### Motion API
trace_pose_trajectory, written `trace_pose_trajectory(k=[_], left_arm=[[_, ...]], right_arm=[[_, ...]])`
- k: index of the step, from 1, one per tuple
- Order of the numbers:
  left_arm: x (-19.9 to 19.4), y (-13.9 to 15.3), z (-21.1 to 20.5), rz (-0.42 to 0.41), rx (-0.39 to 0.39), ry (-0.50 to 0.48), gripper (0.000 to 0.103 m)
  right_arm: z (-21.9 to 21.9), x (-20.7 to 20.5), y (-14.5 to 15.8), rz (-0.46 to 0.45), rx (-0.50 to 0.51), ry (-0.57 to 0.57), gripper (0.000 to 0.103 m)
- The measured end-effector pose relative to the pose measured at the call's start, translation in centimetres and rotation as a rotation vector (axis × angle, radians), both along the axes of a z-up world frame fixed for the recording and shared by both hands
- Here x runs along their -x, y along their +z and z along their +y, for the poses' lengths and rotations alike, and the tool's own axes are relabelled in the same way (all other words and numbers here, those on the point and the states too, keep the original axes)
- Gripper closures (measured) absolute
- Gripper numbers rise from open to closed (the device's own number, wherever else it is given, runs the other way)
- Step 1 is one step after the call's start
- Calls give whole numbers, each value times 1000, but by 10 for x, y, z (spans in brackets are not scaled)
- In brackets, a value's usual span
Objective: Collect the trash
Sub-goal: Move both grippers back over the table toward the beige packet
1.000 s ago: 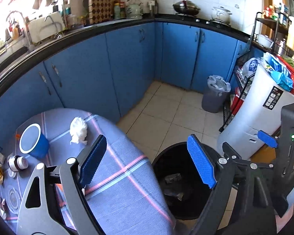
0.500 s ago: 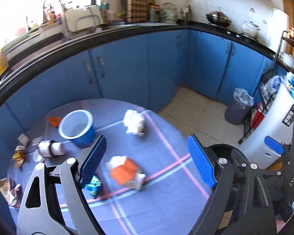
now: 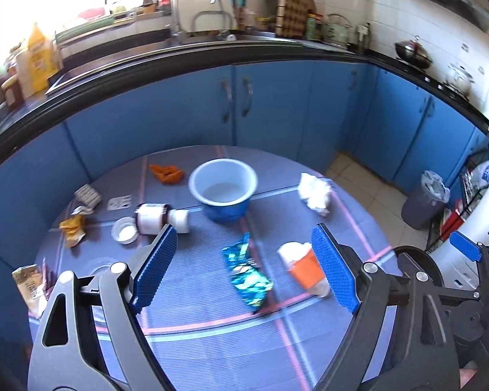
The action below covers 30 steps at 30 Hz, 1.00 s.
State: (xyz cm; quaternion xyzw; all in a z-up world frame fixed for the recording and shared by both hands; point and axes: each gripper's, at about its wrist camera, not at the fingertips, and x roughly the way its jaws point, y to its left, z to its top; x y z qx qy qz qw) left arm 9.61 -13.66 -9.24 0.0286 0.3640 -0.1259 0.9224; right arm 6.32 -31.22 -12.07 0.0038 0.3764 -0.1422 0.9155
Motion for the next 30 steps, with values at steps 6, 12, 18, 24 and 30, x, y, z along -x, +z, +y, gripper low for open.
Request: trace_pose_trajectory(k=[6,12,18,24,30], left_arm=[[1,-1,42,-12,-2,71,19],[1,-5,88,-15,-7,152,19],[2,-15,132,1,-18,232,19],[-5,-35,174,48,-13,310,19],[-13,-60,193,106,-15,322,32]], right_arm=[[31,-9,4,2,24,53,11],[57,-19,5,7,33,87,11],[80,-29,3,21,26,125,11],[101,-36,2,34,42,156,11],[111,-42,-2,52,56,164,11]])
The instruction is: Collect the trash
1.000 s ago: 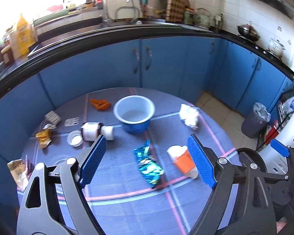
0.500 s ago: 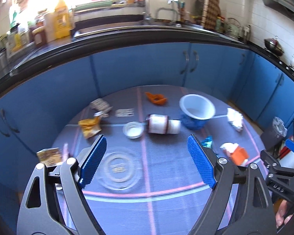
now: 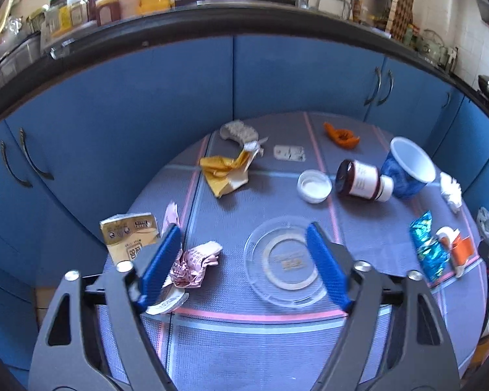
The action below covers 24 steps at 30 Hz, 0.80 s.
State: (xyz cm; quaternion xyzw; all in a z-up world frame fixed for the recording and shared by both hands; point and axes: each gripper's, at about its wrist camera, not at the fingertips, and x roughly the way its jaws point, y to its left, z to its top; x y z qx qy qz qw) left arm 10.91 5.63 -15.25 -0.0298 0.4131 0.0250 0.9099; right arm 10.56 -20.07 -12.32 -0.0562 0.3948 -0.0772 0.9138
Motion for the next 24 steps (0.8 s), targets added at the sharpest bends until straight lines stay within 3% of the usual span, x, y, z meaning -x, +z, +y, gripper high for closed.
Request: trace_pose_trajectory(k=[1,3,9,14,22,24], left_arm=[[-2,-5,1,13,2,-6,40],[-6,-13,0,38,-10,-10,47],[-14,-30,3,74,-42,9,47],[-20,-41,6,112,-30,11,65],[-14,-32,0,71,-45,12,89],[-12,-26,-2,52,-46,7,90]], right_arm=[[1,-2,-1,3,-1,-1,11],[3,-4,-4,14,-6,0,11],[6,-11,-9,31,7,-3,11],[7,-14,-9,33,6,-6,11],[7,-11,-9,28,12,-8,11],[4,-9,-8,25,14,-13,11]])
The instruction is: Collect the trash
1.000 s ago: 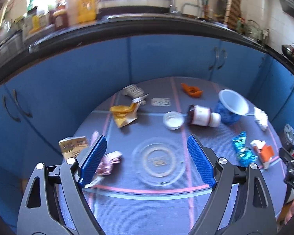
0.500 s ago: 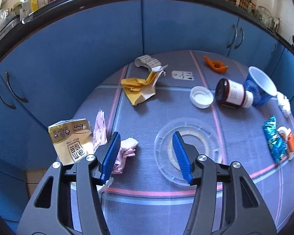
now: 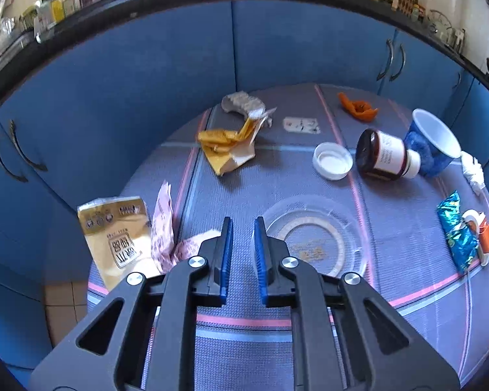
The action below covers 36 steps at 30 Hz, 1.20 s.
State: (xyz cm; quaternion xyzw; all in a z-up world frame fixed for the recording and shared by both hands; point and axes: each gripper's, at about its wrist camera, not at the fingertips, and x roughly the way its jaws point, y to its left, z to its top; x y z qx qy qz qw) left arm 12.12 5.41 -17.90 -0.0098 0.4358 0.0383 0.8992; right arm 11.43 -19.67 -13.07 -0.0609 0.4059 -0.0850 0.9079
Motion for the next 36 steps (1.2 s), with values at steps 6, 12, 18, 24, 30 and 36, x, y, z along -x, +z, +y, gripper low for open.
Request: trace_pose_trajectory(k=[6,12,18,24,30,36], left_arm=[[6,15,-8,-46,-1,-9,101],[10,18,-22,-59,-17,-25,103],[17,24,-40,-93,-73,-46,103],[13,26,-29,-107,-157,35,98],[-2,12,13,-15,-73,143,97],[-6,-2,16,8,-121,171,97]], right_arm=[[-17,2,-4,12,-4,-42,11],[-35,2,-13,43,-61,-70,11],[-31,3,-11,31,-43,-57,11],[-29,5,-6,21,-48,-52,11],[-20,2,-8,30,-39,-32,11],[-9,1,-7,30,-9,-4,11]])
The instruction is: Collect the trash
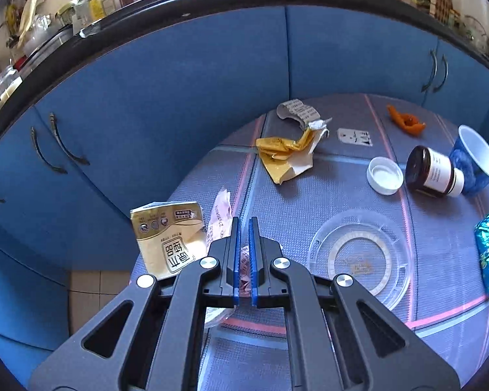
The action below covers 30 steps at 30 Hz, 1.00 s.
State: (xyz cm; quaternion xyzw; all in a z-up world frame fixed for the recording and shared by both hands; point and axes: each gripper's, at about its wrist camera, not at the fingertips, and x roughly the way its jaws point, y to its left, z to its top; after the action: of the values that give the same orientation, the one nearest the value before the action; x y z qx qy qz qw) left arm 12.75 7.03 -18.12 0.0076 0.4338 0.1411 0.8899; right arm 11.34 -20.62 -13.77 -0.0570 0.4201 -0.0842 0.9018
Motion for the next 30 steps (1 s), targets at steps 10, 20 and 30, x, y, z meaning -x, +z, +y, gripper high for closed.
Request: trace_pose_trajectory(k=[10,20,30], left_arm=[[18,15,-5,-178,-42,-62,103],[14,13,3,-117,-37,6,94],[29,28,1,-238,120,-160,94]], right_arm=[[7,-2,2,0,19,10,11],[13,2,5,-9,33,30,11],[12,4,6,-15,32,30,11]])
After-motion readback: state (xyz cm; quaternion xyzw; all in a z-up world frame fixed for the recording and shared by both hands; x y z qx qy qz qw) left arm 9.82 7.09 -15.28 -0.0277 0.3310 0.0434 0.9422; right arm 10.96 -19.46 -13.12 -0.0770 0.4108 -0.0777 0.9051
